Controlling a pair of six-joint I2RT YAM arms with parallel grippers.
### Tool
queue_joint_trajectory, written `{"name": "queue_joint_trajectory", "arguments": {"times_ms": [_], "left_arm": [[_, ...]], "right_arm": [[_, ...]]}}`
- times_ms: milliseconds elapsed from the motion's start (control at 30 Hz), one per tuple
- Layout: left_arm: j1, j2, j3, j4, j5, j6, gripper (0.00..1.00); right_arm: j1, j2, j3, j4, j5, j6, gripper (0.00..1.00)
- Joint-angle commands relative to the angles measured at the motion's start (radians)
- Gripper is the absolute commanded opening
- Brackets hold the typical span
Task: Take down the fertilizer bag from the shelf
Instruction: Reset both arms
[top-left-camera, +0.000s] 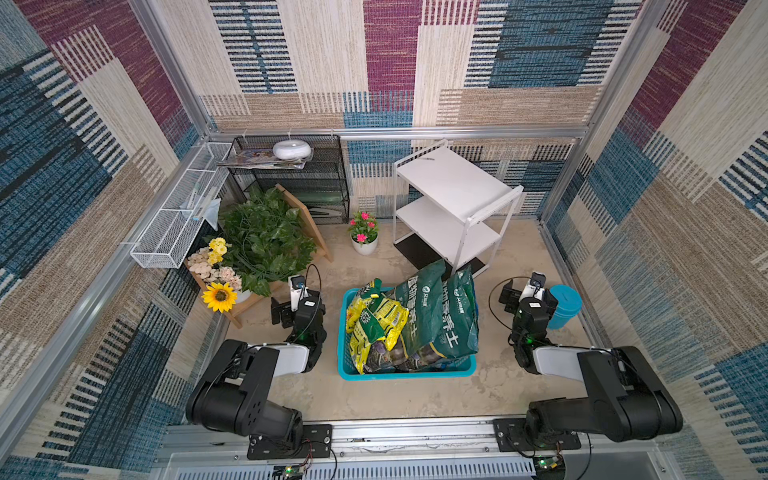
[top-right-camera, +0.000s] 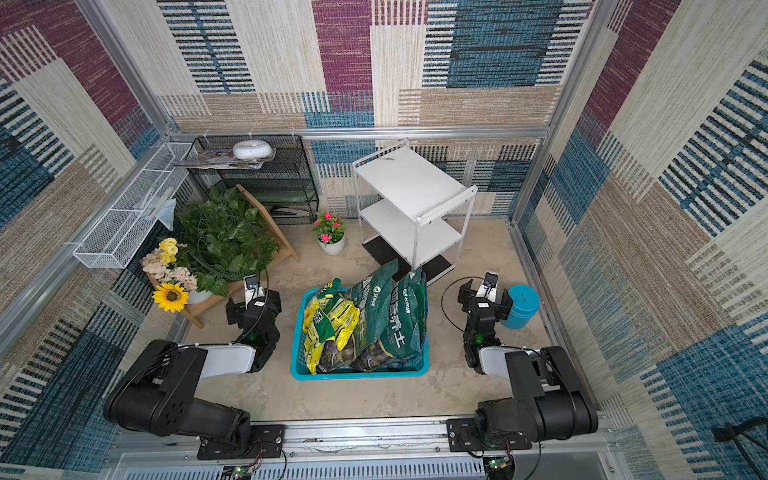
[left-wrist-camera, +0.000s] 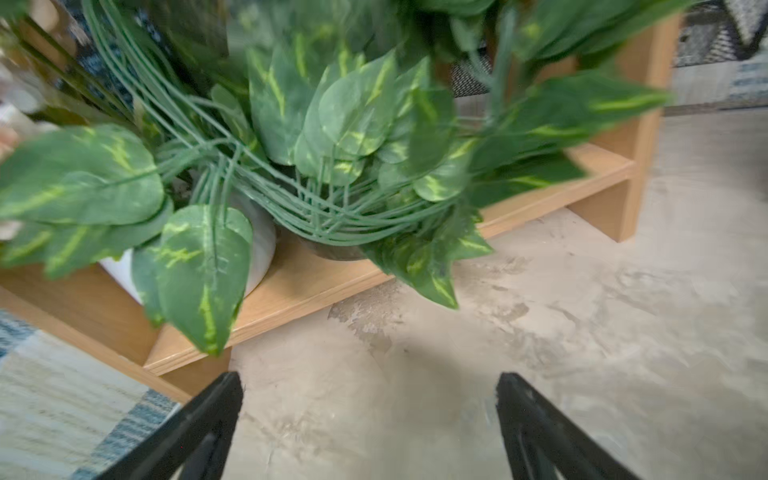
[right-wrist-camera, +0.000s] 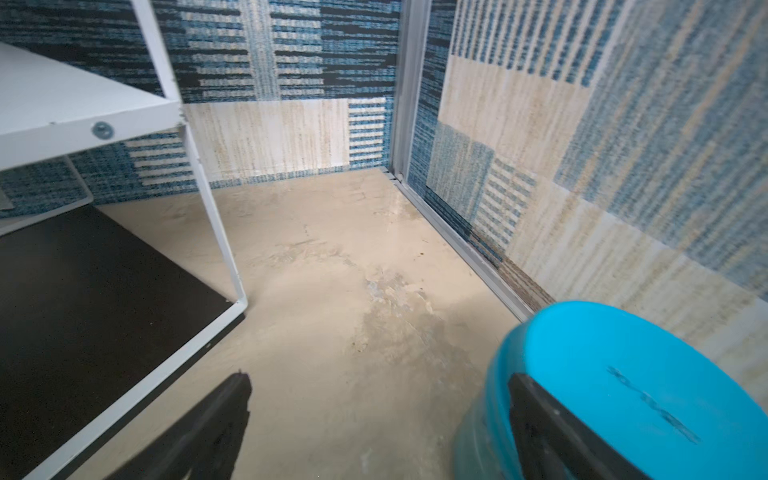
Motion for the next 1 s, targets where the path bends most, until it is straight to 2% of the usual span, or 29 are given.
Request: {"name": "queue_joint_trajectory", "arguments": {"times_ms": [0,33,67,100,167,200,233,267,300,333,367,433,500,567,633,700,967], "left_arm": [[0.089,0.000,0.080,-0.132,0.275,-0.132,0.99],[0.094,0.018,0.078,-0.090,0.285,-0.116,0.99],[0.094,0.003,0.089,-0.141,0.312,-0.122,0.99],[0.098,-0.006,0.072,-0.133,0.324,-0.126,0.99],[0.102,0.053,-0.014,0.070,0.373,-0.100,0.99],[0.102,0.085,-0.044,0.220,0.362,-0.082,0.99],[0.104,0.027,-0.013,0.072,0.372,-0.113,0.99],[0.110,0.016,0.010,-0.026,0.377,-0.132,0.99],[0.110,0.068,0.003,0.098,0.368,-0.101,0.99],[0.106,0.068,0.013,0.071,0.363,-0.094,0.99],[0.107,0.025,0.036,-0.055,0.372,-0.125,0.99],[0.106,0.066,0.010,0.081,0.363,-0.099,0.99],[0.105,0.026,0.034,-0.046,0.370,-0.121,0.99],[0.106,0.059,0.013,0.058,0.365,-0.103,0.99],[0.105,0.032,0.031,-0.032,0.370,-0.118,0.99],[0.106,0.053,0.021,0.030,0.367,-0.106,0.99],[0.106,0.038,0.029,-0.012,0.371,-0.114,0.99]], "right_arm": [[0.002,0.119,-0.023,0.333,-0.034,-0.124,1.00],[-0.005,0.080,0.010,0.183,-0.064,-0.086,1.00],[-0.021,0.053,0.045,0.056,-0.097,-0.051,1.00],[-0.043,0.050,0.056,0.021,-0.147,-0.036,1.00],[-0.076,0.051,0.027,0.067,-0.241,-0.026,0.99],[-0.123,0.083,-0.026,0.180,-0.378,-0.029,0.98],[-0.129,0.150,-0.080,0.402,-0.396,-0.043,0.98],[-0.122,0.152,-0.084,0.418,-0.392,-0.050,0.98],[-0.121,0.105,-0.035,0.244,-0.384,-0.043,0.98],[-0.123,0.067,0.014,0.081,-0.389,-0.037,0.99],[-0.131,0.073,-0.011,0.140,-0.394,-0.030,0.99],[-0.131,0.125,-0.047,0.301,-0.390,-0.036,0.99],[-0.132,0.100,-0.028,0.219,-0.390,-0.034,0.99],[-0.132,0.071,0.000,0.112,-0.399,-0.026,0.99],[-0.132,0.087,-0.011,0.163,-0.394,-0.026,0.99],[-0.132,0.078,-0.002,0.130,-0.400,-0.027,0.99],[-0.133,0.077,-0.006,0.137,-0.399,-0.029,0.99]]}}
